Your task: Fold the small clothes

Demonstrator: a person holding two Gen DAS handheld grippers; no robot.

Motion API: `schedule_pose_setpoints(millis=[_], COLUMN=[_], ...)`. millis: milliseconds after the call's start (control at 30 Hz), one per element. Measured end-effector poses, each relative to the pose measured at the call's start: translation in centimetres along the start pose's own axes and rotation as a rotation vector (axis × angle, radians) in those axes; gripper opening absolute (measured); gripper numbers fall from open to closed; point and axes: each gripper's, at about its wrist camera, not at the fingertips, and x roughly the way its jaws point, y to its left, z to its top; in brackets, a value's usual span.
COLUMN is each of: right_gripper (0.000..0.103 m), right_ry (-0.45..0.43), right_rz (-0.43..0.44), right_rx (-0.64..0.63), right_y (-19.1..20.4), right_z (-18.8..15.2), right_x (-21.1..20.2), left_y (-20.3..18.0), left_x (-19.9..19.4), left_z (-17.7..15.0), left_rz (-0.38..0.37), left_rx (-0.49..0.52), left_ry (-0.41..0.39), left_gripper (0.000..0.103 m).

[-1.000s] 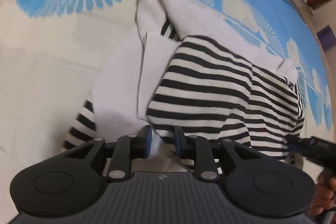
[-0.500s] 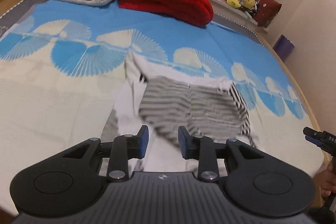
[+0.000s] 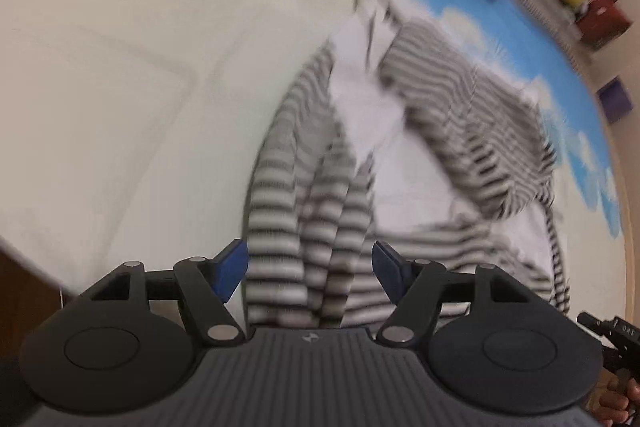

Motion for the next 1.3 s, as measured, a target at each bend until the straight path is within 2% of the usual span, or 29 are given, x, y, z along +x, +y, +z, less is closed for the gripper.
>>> schedule_pose_setpoints(millis=[100, 333, 567, 633, 667, 733, 767, 800, 833, 867, 933, 1033, 1067, 1133, 1167, 1200, 1300], right_gripper=[0.052, 0.054, 0.054, 0.053, 0.052, 0.038, 0.024, 0.014, 0.012, 0.008, 0.008, 0.008, 0.008, 0.012, 0.019, 0.021, 0.031], right_ry=[0.038, 0.112, 0.144, 0.15, 0.151, 0.15, 0.148, 0.142, 0.128, 0.104, 0.058, 0.049, 0.061, 0.089, 0.104, 0.112, 0.144], right_rz=[-0.033, -0.094, -0.127, -0.13, -0.133, -0.137, -0.132, -0.123, -0.114, -0.104, -0.09, -0.101, -0.109, -0.121, -0.124, -0.129, -0.142], right_rx=[0.007, -0.019, -0.046, -0.063, -0.07, -0.071, -0.064, -0.055, -0.046, -0.032, -0.003, 0.031, 0.033, 0.033, 0.03, 0.024, -0.009], right_y=[-0.3, 0.1, 0.6, 0.9, 1.0, 1.1, 1.0, 0.9, 0.8, 0.7, 0.4, -0.2, -0.2, -0.2, -0.2, -0.1, 0.4], right_z=[-0.3, -1.6, -2.2, -2.3, -2.4, -2.4, -2.4, -2.3, -2.2, -2.1, -1.8, -1.7, -1.8, -2.0, -2.0, -2.2, -2.5], right_x=[0.9, 2.8, 3.5, 3.7, 3.7, 3.8, 3.7, 3.5, 3.2, 2.8, 1.9, 1.7, 1.9, 2.4, 2.7, 2.8, 3.3], left_y=[-0.4, -1.1, -0.7, -0.5, -0.5, -0.8, -1.0, -1.2, -1.3, -1.3, -1.0, -0.8, -0.9, -1.0, -1.0, -1.0, -1.1], left_x=[1.3, 2.5, 3.3, 3.3, 3.3, 3.4, 3.3, 3.1, 2.7, 2.3, 1.6, 1.8, 2.1, 2.5, 2.6, 2.7, 2.9], left_z=[-0.6, -1.3, -1.5, -1.5, -1.5, -1.6, -1.7, -1.8, -1.8, -1.9, -1.8, -1.7, -1.8, -2.0, -2.1, -2.2, -2.4], left_rz=[0.025, 0.096, 0.16, 0.165, 0.162, 0.144, 0.121, 0.11, 0.114, 0.123, 0.124, 0.106, 0.104, 0.109, 0.109, 0.108, 0.115], left_rx=[0.036, 0.122, 0.126, 0.126, 0.13, 0.149, 0.164, 0.171, 0.176, 0.174, 0.144, 0.126, 0.134, 0.142, 0.142, 0.14, 0.147], left_ry=[0.062, 0.092, 0.105, 0.104, 0.104, 0.103, 0.098, 0.088, 0.063, 0.041, 0.015, 0.041, 0.057, 0.077, 0.085, 0.09, 0.104], left_gripper=[0.073, 0.075, 0.074, 0.069, 0.062, 0.04, 0.016, 0.01, 0.009, 0.009, 0.008, 0.01, 0.014, 0.023, 0.031, 0.037, 0.041])
